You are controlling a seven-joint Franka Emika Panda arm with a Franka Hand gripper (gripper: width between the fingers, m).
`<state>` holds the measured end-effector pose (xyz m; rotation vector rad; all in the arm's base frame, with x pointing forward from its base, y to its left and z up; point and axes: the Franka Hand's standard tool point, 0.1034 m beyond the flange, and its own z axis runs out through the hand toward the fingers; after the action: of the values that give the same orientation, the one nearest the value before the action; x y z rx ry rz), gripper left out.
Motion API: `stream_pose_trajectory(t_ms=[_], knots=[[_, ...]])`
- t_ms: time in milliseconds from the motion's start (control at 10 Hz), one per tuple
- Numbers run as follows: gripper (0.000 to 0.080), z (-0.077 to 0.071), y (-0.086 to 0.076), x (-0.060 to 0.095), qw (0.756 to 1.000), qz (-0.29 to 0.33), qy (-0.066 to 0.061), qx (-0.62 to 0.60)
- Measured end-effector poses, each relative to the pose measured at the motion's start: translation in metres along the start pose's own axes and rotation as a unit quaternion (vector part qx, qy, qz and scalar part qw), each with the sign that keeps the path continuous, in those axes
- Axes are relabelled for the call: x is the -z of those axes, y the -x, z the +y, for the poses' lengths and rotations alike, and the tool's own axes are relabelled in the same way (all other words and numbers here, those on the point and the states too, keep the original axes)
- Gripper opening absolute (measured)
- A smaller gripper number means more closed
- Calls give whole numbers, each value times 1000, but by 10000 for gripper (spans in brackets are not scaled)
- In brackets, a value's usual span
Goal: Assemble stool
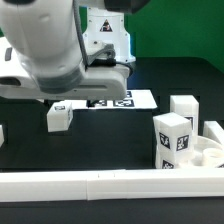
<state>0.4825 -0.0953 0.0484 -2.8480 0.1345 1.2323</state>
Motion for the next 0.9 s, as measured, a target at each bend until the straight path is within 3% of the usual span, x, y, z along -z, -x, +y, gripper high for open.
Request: stream_pose_trajectory(t_ms=[200,500,700,900], knots=[[649,8,-1,-10,998,-63,-3,24],[649,8,-6,-12,997,-65,-1,30],[649,22,-5,-25,995,-89,-9,36],[649,24,-6,-26,995,-89,-8,34]])
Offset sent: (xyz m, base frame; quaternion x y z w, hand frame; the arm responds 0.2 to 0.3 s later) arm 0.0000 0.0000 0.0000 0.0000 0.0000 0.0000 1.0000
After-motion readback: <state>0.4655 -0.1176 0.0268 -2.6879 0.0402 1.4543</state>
